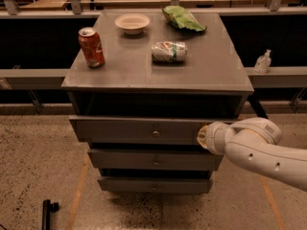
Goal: Close top drawer
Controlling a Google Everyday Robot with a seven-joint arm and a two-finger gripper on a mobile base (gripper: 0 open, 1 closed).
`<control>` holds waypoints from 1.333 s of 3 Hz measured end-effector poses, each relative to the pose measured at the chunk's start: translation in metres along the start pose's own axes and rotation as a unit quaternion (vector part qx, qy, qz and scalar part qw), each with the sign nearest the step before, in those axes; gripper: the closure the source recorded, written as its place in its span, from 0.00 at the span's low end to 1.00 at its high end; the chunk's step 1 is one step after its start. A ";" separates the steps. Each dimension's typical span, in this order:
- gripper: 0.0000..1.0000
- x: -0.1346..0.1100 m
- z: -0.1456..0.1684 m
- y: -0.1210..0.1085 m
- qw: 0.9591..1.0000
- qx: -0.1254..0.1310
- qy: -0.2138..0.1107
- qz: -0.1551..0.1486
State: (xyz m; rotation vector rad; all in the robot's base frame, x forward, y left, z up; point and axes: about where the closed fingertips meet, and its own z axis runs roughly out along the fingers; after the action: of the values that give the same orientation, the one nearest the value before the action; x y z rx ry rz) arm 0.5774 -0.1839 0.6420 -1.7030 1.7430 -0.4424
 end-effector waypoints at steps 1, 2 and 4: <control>1.00 0.010 0.010 -0.013 1.000 0.010 0.009 -0.004; 1.00 0.016 0.020 -0.013 1.000 0.006 0.014 0.001; 1.00 -0.030 -0.003 0.030 0.999 -0.045 -0.013 -0.016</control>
Offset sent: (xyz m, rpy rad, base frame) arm 0.0294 -0.0134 -0.0277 -0.0077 0.0137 -0.0526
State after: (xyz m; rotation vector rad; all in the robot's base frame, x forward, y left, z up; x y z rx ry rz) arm 0.5510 -0.1524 0.6316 -1.7935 1.7430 -0.3581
